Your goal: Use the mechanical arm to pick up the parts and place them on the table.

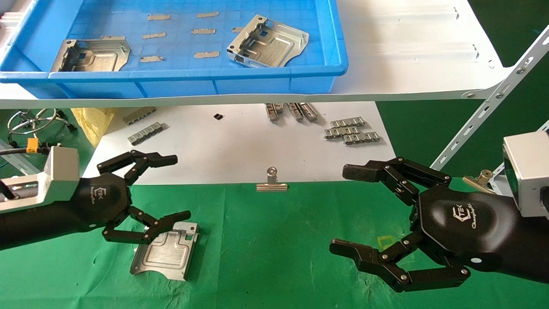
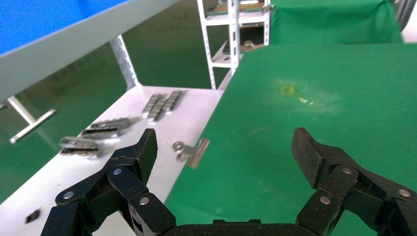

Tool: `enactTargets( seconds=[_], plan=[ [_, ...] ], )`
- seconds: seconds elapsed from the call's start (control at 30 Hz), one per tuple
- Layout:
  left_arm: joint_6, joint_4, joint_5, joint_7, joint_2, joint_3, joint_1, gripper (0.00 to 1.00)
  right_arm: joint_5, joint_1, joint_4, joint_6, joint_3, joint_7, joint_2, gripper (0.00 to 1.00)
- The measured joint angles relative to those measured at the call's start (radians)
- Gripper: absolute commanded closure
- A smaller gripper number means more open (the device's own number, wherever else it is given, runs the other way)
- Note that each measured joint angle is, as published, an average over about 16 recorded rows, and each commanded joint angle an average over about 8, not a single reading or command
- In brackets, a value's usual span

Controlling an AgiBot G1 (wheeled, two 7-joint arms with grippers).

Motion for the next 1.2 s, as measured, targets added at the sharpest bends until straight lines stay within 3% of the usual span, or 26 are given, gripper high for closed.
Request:
enactTargets(
  seconds=[0.87, 1.2],
  plan=[
    [-0.043, -0.513, -0.107, -0.411, -0.106, -0.168, 0.193, 0.0, 0.0, 0.0, 0.0, 0.0, 0.0, 0.0, 0.0, 0.0],
    [-0.054, -0.651, -0.137, -0.516, -0.135, -0.214, 0.245, 0.0, 0.0, 0.0, 0.0, 0.0, 0.0, 0.0, 0.0, 0.0]
  ],
)
